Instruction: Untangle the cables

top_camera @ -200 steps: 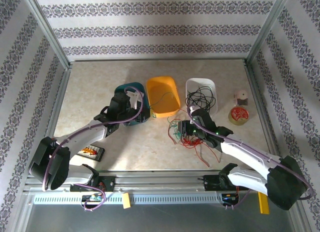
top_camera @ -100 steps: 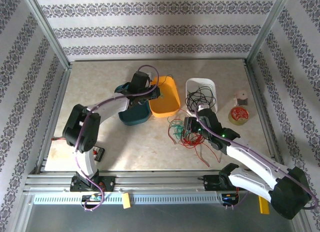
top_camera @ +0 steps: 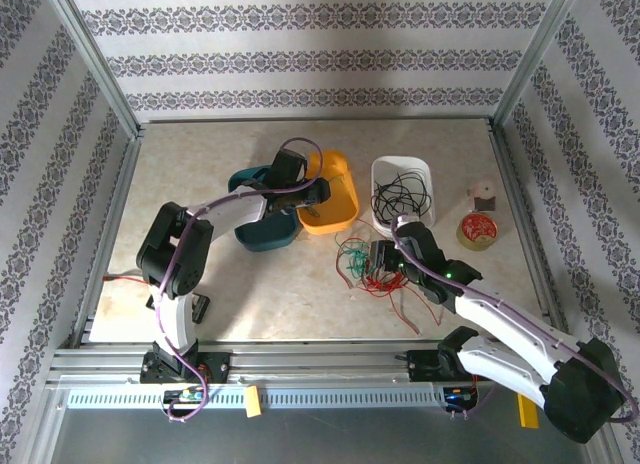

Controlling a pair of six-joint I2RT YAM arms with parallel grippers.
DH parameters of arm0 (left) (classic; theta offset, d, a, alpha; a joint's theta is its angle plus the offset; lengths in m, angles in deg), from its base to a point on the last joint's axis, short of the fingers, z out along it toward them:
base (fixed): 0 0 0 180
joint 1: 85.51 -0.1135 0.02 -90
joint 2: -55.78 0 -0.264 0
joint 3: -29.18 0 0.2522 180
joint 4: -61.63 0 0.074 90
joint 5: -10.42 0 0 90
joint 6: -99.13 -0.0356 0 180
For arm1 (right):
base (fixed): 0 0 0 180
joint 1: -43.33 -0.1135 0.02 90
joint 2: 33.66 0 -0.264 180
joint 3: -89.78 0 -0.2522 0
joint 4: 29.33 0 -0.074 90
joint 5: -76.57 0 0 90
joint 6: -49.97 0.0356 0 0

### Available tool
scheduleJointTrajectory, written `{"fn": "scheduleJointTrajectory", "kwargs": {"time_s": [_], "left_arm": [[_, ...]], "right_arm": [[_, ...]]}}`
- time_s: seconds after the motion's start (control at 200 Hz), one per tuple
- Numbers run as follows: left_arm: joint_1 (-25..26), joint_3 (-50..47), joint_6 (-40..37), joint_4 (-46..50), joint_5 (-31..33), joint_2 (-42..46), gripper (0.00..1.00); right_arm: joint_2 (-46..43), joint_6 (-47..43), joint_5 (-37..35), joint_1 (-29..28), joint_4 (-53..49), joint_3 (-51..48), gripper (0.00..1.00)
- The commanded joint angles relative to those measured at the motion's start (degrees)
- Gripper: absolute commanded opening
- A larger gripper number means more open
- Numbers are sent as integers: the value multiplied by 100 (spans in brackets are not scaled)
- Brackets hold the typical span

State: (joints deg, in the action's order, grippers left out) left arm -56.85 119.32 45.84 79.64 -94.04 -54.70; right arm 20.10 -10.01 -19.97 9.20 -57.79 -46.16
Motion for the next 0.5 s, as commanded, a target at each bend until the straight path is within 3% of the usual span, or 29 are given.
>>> {"fn": "scheduleJointTrajectory", "kwargs": {"time_s": [0.0,0.225,0.495], "left_arm": [[219,252,-530,232,154,458,62],[728,-85,-1655,853,534,1149,65],[842,-1168,-1517,732,136,1837,65]], "right_arm": [[114,-89,100,-90,-63,134,49],[462,-69,242,-38,-39,221,49],[1090,-189,827,257,-74,561,45]]}}
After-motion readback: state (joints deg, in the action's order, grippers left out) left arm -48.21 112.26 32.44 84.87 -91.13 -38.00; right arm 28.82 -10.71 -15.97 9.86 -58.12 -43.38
